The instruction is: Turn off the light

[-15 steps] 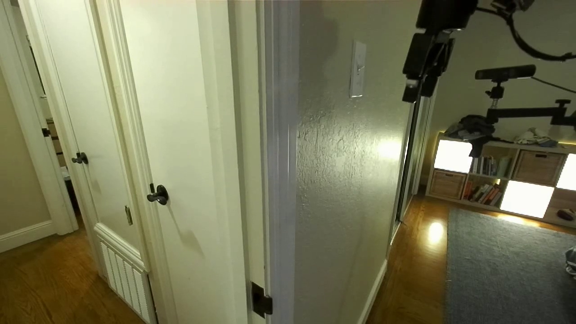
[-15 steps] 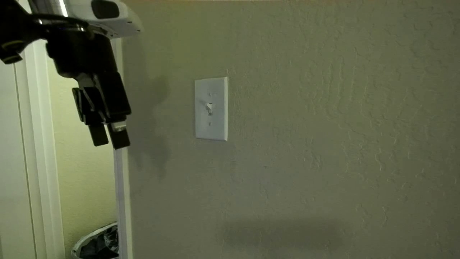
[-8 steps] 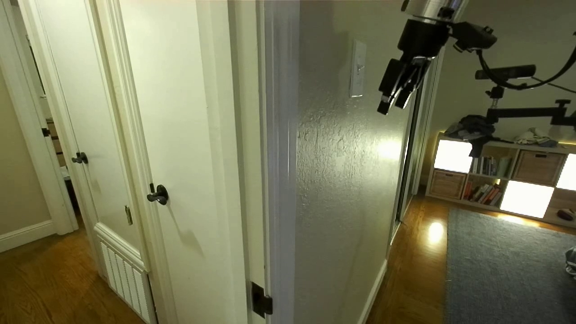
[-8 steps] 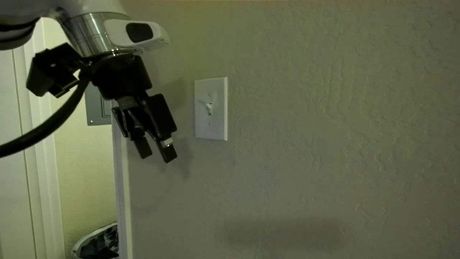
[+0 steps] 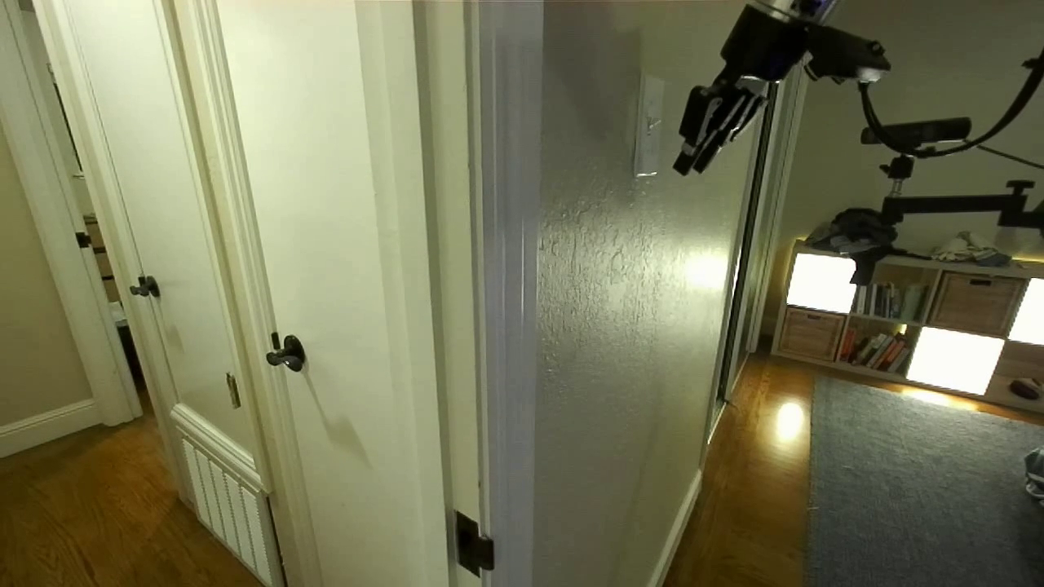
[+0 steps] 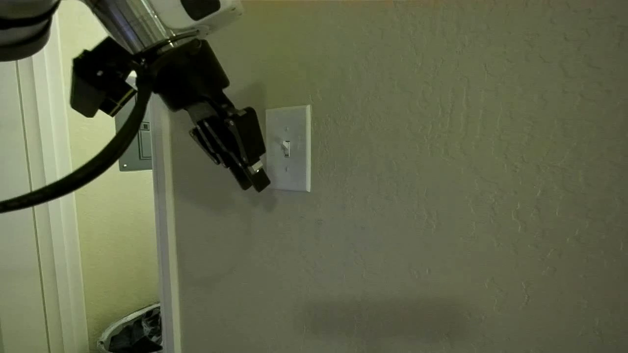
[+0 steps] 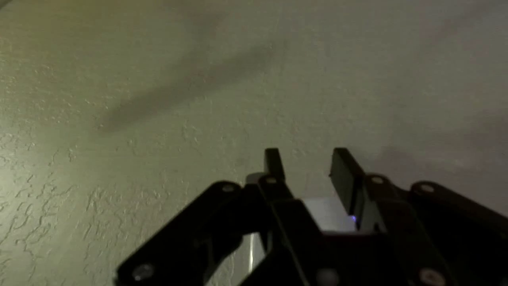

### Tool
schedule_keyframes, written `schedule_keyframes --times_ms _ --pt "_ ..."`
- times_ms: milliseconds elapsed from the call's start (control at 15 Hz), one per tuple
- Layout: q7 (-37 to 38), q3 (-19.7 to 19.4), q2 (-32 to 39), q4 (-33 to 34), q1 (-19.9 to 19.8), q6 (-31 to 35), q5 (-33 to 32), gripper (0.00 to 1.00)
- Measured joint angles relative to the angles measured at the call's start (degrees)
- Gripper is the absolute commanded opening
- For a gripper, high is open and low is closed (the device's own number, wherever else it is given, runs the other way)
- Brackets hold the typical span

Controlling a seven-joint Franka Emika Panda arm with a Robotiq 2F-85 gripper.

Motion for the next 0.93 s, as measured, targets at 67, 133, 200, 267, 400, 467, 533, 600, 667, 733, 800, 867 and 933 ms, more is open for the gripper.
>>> schedule_keyframes --times_ms 67,133,200,267,400,467,533,600,667,733,800,867,933 --pt "0.41 -0.01 -0.14 -0.01 -0.05 1.78 -0.12 0.07" --pt "0.87 -0.01 -0.30 -0.01 -0.14 3.42 -0.45 0.05" --pt "1.63 -0.01 -0.52 -0.01 -0.28 4.72 -1.10 0.03" --pt "2.49 -0.01 -0.86 -0.01 -0.46 5.60 -2.04 0.02" --pt "4.61 -0.01 -1.61 0.00 -0.79 6.67 -4.58 0.06" --pt "5.63 0.00 -2.03 0.00 -0.91 6.80 -5.88 0.05" --pt "6.77 0.05 -2.57 0.01 -1.01 6.80 -7.29 0.07" --pt "7.75 0.12 -3.13 0.02 -1.07 6.80 -8.52 0.06" --pt "8.71 0.22 -3.71 0.03 -1.11 6.80 -9.52 0.06" --pt "9.32 0.35 -4.29 0.03 -1.12 6.80 -10.12 0.05" --pt "9.53 0.49 -4.70 0.05 -1.12 6.85 -10.26 0.06" --pt "9.63 0.62 -4.96 0.07 -1.12 7.01 -10.26 0.05" --pt "9.75 0.70 -5.09 0.08 -1.11 7.34 -10.25 0.06"
